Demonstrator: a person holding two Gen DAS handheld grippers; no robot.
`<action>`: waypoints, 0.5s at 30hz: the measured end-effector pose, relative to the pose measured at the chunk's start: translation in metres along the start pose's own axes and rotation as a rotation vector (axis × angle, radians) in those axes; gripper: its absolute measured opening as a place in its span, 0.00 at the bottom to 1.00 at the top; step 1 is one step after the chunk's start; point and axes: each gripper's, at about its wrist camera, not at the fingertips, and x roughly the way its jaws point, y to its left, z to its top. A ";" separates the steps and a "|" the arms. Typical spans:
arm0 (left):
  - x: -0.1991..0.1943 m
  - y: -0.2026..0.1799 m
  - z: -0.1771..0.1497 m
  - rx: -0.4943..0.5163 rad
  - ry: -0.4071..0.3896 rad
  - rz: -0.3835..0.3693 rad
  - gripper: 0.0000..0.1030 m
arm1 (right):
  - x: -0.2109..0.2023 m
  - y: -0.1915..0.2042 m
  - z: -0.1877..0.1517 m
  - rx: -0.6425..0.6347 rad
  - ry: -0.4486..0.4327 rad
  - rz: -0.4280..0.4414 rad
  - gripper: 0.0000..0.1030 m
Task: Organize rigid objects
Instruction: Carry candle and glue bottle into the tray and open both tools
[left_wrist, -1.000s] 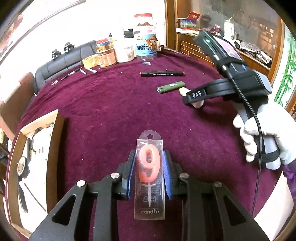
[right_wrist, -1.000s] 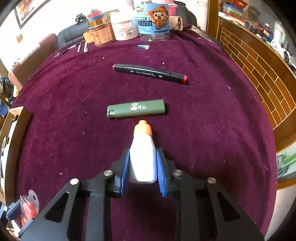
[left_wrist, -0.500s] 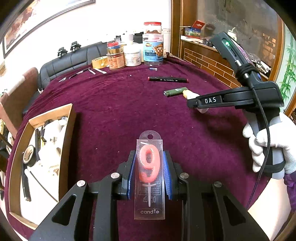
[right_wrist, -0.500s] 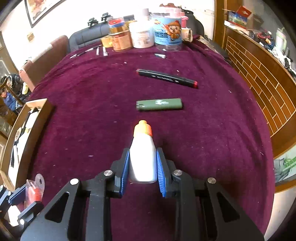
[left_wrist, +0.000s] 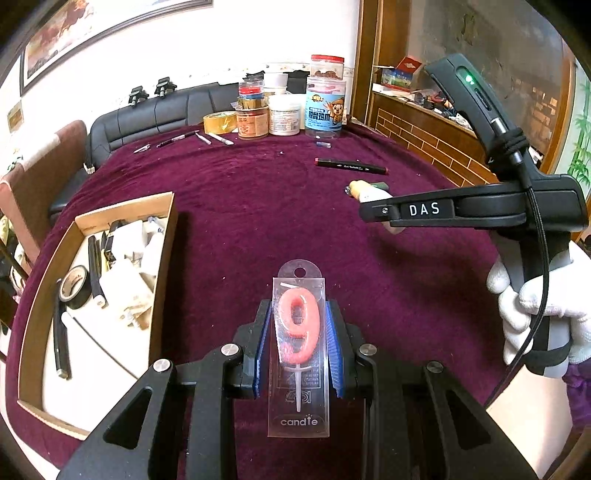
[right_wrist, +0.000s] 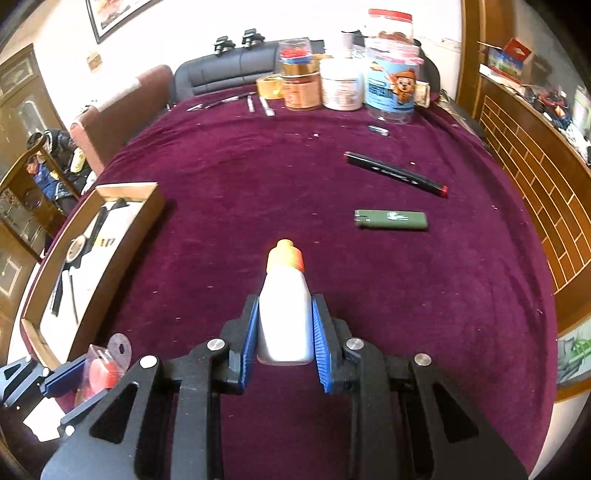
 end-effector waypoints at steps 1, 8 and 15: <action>-0.002 0.002 -0.002 -0.004 0.000 -0.007 0.23 | -0.001 0.003 -0.001 -0.005 0.000 0.005 0.24; -0.026 0.034 -0.016 -0.082 -0.003 -0.043 0.23 | -0.008 0.027 -0.010 -0.036 -0.001 0.053 0.24; -0.053 0.099 -0.034 -0.225 -0.035 0.021 0.23 | -0.013 0.066 -0.009 -0.064 -0.006 0.156 0.24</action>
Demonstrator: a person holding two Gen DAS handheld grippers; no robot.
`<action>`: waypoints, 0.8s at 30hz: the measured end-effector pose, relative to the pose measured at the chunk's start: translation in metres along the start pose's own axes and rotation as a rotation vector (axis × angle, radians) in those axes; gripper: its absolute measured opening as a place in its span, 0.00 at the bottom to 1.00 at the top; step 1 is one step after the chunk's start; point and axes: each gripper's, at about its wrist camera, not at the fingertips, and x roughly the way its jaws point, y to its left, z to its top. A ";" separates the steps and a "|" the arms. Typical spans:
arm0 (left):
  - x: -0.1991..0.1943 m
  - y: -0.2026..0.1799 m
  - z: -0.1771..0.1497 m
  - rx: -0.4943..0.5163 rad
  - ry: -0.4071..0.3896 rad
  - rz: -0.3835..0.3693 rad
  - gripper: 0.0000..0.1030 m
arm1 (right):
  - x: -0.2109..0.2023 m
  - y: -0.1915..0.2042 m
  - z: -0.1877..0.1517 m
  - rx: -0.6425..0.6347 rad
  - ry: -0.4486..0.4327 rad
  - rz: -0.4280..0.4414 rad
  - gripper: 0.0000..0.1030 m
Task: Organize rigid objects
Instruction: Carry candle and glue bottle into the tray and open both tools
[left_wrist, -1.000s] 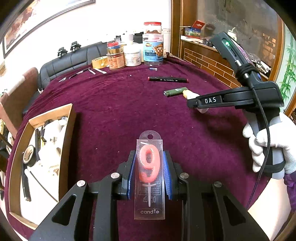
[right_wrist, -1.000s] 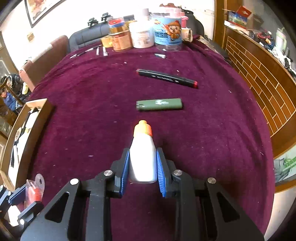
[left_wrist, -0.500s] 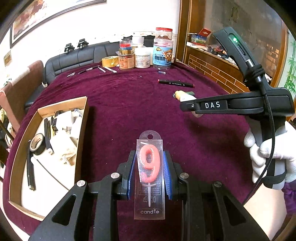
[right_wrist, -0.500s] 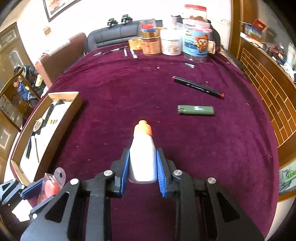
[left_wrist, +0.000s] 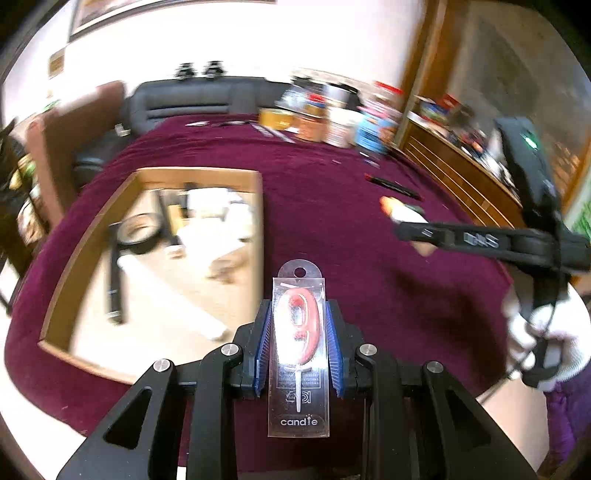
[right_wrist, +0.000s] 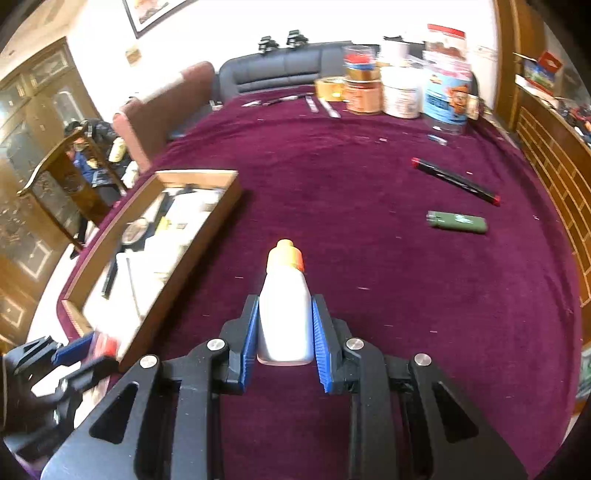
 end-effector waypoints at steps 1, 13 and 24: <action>-0.002 0.011 0.000 -0.026 -0.004 0.013 0.23 | 0.002 0.008 0.001 -0.007 0.002 0.021 0.24; 0.015 0.117 -0.007 -0.293 0.037 0.088 0.23 | 0.052 0.117 0.003 -0.158 0.097 0.201 0.24; 0.048 0.132 0.001 -0.297 0.069 0.169 0.23 | 0.108 0.154 0.002 -0.204 0.209 0.207 0.24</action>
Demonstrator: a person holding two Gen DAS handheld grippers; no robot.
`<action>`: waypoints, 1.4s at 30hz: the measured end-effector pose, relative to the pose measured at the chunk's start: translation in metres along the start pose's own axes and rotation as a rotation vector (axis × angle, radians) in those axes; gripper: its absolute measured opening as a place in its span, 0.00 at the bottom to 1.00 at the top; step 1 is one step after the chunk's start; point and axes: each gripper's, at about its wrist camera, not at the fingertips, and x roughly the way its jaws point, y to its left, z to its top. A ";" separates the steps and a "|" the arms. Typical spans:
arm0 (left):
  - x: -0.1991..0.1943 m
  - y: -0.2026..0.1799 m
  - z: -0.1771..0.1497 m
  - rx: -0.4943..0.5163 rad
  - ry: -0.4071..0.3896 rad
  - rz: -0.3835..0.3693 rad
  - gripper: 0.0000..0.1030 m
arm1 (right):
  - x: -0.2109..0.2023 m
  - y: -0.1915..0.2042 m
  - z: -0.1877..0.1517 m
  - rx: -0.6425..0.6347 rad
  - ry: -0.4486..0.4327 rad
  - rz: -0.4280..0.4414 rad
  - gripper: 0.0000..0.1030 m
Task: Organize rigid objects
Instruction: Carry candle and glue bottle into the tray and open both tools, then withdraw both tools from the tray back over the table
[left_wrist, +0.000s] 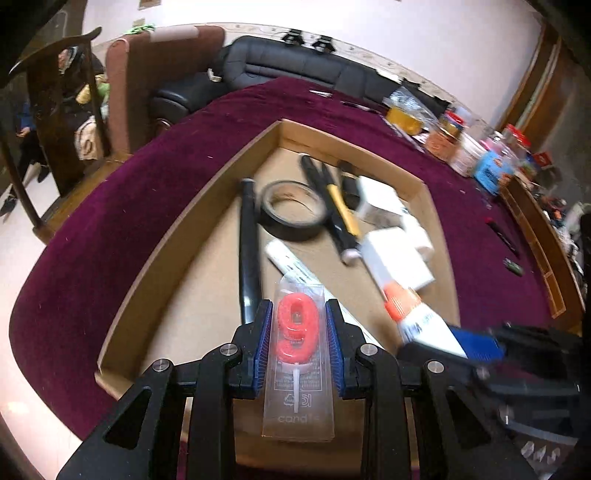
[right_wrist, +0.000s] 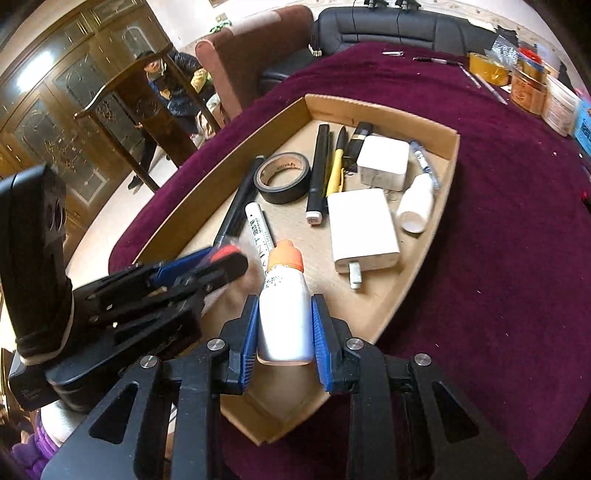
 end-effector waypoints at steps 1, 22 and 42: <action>0.004 0.003 0.002 -0.011 0.001 0.004 0.23 | 0.003 0.001 0.002 -0.008 0.004 -0.012 0.24; -0.064 -0.017 0.000 0.047 -0.224 0.178 0.71 | -0.007 0.015 -0.005 -0.128 -0.120 -0.082 0.25; -0.066 -0.113 -0.020 0.272 -0.237 0.205 0.73 | -0.104 -0.155 -0.064 0.208 -0.267 -0.179 0.31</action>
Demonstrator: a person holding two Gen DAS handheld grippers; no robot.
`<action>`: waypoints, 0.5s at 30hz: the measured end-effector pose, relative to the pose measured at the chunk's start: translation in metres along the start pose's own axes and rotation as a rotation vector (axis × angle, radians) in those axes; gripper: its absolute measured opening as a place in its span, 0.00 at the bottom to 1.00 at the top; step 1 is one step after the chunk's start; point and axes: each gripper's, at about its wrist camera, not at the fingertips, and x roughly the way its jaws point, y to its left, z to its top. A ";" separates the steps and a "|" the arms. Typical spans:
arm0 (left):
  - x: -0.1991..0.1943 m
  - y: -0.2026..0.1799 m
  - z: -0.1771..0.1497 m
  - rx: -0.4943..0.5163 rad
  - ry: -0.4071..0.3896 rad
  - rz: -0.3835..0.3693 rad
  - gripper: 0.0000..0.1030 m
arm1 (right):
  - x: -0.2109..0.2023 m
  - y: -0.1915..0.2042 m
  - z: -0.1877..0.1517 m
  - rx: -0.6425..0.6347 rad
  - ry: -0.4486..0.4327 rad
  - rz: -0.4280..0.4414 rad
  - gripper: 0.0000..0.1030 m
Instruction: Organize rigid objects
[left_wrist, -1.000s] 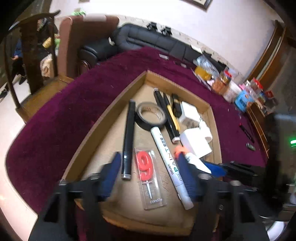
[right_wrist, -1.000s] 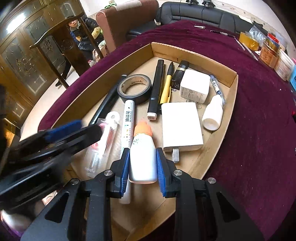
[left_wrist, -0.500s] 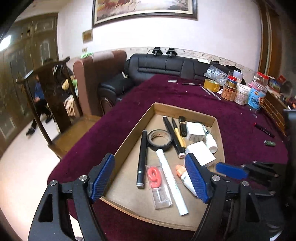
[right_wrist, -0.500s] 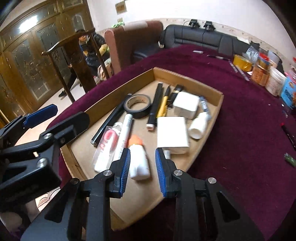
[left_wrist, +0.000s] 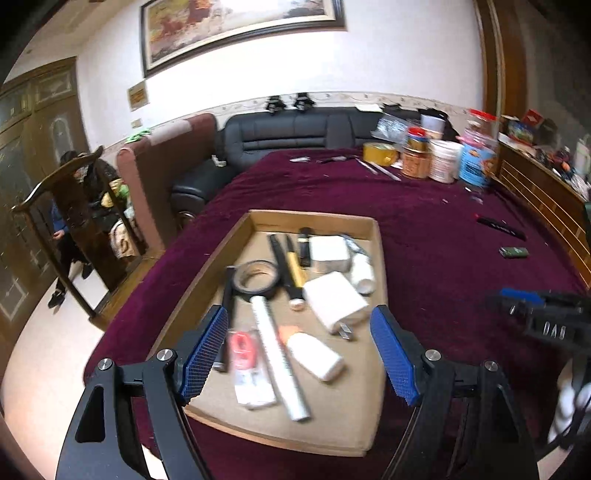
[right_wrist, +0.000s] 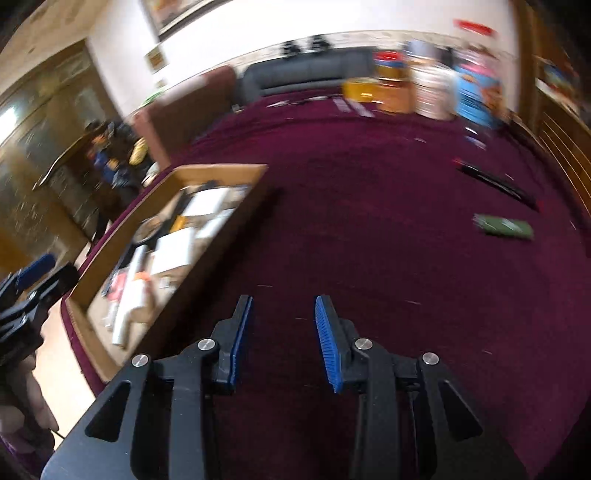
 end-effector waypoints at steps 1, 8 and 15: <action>0.000 -0.007 0.000 0.007 0.004 -0.017 0.73 | -0.006 -0.013 -0.001 0.015 -0.010 -0.018 0.31; -0.012 -0.067 -0.004 0.091 -0.014 -0.218 0.73 | -0.047 -0.105 0.002 0.174 -0.077 -0.144 0.31; 0.041 -0.133 0.008 0.139 0.149 -0.399 0.72 | -0.053 -0.155 0.018 0.270 -0.091 -0.213 0.31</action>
